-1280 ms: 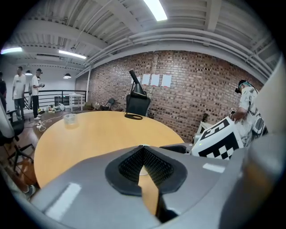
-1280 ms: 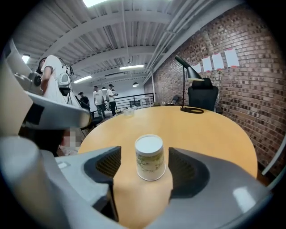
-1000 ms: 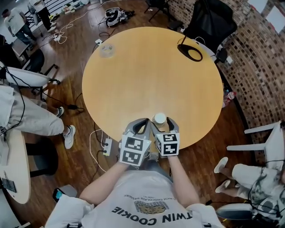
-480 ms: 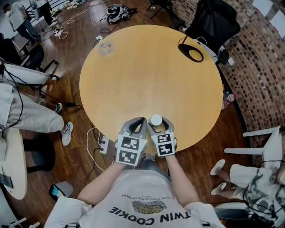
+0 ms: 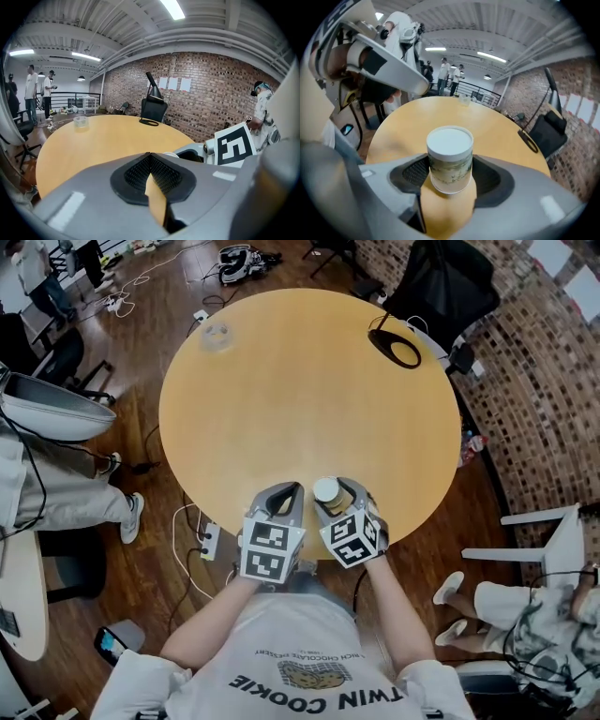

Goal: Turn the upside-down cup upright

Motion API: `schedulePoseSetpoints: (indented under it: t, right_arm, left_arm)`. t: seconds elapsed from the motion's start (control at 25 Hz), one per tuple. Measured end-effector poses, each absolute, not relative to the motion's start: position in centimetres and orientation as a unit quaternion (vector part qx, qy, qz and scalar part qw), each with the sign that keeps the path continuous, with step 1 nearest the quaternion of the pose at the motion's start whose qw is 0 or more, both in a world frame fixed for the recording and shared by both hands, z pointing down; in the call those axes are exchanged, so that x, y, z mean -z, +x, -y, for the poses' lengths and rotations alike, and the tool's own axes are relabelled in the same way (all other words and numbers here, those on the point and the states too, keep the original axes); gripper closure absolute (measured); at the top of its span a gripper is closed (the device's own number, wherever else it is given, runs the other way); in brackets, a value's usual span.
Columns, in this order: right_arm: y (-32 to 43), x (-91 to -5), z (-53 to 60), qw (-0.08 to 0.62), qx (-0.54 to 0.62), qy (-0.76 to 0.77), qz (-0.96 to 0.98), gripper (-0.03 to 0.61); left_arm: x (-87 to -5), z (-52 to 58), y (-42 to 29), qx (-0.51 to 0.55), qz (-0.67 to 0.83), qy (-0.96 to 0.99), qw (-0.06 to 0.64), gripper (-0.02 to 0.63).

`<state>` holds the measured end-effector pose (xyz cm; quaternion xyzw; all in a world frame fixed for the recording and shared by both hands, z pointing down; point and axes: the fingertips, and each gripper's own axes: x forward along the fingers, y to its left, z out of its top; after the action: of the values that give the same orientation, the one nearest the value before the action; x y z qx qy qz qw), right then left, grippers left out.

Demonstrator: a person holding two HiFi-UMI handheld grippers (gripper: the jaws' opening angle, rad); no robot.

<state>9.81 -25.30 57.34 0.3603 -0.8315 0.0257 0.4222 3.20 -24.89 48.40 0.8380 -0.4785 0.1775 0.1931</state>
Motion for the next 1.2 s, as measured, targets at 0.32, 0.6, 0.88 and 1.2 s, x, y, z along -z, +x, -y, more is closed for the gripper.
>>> schedulePoseSetpoints:
  t: [0.32,0.6,0.88,1.2]
  right_arm:
    - [11.1,-58.0,24.3,0.607,0.173,0.19,0.752,0.291]
    - [12.2,-60.2,24.5,0.736,0.307,0.07,0.6,0.291]
    - [12.8,-62.0,24.9,0.782,0.35,-0.001,0.515,0.291]
    - [12.1,-62.6,25.1,0.769,0.358,-0.003,0.529,0.29]
  left_arm:
    - [-48.6,24.9,3.1,-0.167,0.475,0.84,0.203,0.607]
    - [-49.0,24.8,2.4,-0.16,0.478,0.838,0.209,0.607]
    - [-49.1,24.9,1.3,-0.16,0.489,0.83,0.213,0.607]
    - [-48.9,25.2,0.4,-0.158,0.503,0.822,0.215,0.607]
